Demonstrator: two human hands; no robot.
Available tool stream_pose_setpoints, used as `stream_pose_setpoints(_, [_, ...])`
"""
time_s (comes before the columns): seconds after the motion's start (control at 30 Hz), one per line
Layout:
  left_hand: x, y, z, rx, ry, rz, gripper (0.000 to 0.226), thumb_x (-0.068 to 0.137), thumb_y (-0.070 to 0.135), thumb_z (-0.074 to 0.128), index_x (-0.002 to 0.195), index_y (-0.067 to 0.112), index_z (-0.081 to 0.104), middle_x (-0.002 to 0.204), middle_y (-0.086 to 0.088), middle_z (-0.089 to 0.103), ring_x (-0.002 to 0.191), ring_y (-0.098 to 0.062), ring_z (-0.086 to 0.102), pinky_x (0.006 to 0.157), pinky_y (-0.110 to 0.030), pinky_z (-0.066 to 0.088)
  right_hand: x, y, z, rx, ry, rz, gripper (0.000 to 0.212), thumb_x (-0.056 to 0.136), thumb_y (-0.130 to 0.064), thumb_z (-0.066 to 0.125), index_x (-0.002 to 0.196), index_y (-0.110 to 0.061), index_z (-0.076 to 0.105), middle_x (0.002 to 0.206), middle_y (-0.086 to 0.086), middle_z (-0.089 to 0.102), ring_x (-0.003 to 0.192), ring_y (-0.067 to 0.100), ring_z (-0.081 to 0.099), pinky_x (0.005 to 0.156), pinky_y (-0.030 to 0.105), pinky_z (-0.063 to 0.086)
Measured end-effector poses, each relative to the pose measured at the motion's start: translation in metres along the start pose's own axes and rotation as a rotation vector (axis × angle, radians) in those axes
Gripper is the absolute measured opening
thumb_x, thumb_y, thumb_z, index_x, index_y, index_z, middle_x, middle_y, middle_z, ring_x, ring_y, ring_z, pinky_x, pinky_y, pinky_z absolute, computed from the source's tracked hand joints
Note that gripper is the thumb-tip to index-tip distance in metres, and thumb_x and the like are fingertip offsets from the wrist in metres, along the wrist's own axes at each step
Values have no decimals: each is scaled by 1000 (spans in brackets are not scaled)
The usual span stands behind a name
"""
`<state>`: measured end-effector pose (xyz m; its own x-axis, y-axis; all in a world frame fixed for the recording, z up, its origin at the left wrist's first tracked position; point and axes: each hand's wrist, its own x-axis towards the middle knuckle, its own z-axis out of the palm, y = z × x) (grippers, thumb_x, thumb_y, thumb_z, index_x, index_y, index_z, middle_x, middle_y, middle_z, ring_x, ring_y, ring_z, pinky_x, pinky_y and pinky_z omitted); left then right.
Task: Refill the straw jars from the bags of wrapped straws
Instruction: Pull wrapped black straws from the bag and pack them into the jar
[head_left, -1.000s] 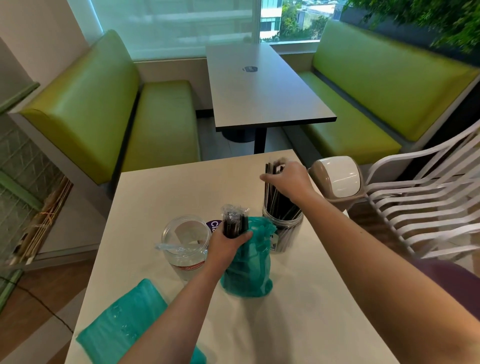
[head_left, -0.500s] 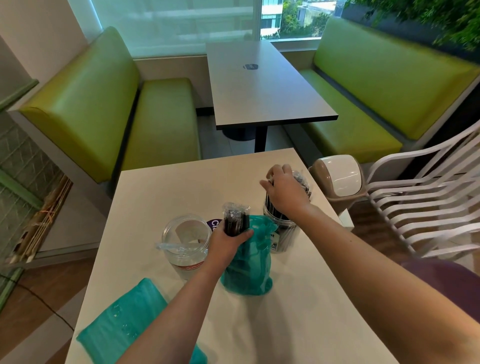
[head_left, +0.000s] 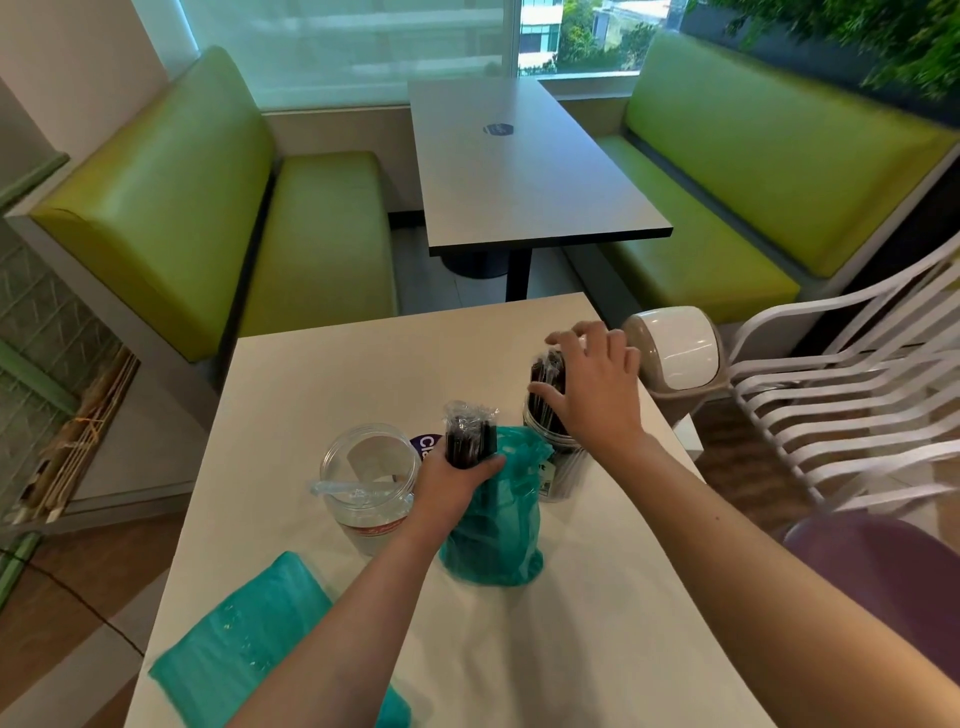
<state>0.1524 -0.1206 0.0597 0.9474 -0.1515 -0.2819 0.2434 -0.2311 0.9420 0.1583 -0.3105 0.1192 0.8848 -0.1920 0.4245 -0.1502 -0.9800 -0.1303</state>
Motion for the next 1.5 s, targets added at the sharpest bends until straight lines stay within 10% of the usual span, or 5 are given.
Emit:
stream_pose_setpoints(0.17, [2,-2,3,28,11,-6,46,74,27,85,113,19,62,104,3,69,96,-15,64,84,-29,51,-13,16,17,131,-197,192,75,81,-61,64,143,-38,28,150,10,28,132,35,38,98,52,44])
stream_pose_setpoints(0.33, [2,-3,3,8,13,-6,47,74,26,85,114,16,64,104,2,70,97,-15,65,81,-26,51,-9,21,18,351,-187,163,45,92,-31,63,134,-30,47,142,8,34,128,30,43,95,45,52])
stream_pose_setpoints(1.07, [1,-3,1,-15,2,-15,44,74,27,84,113,20,63,102,5,69,94,-11,64,76,-23,48,-17,21,19,-29,-36,-177,36,101,-31,45,136,-27,54,143,-5,52,145,25,29,118,51,-3])
stream_pose_setpoints(1.27, [2,-4,1,-32,2,-21,45,74,26,85,113,19,63,103,3,70,93,-12,64,78,-24,50,-44,-14,5,222,125,-56,29,87,-10,62,114,-20,67,118,2,59,111,23,43,93,40,34])
stream_pose_setpoints(1.5, [2,-7,4,-114,-17,-25,44,75,21,84,114,16,65,103,-1,72,93,-12,67,73,-19,51,-78,-33,26,784,-369,335,24,99,-19,51,120,-15,63,106,1,67,91,9,59,80,23,48])
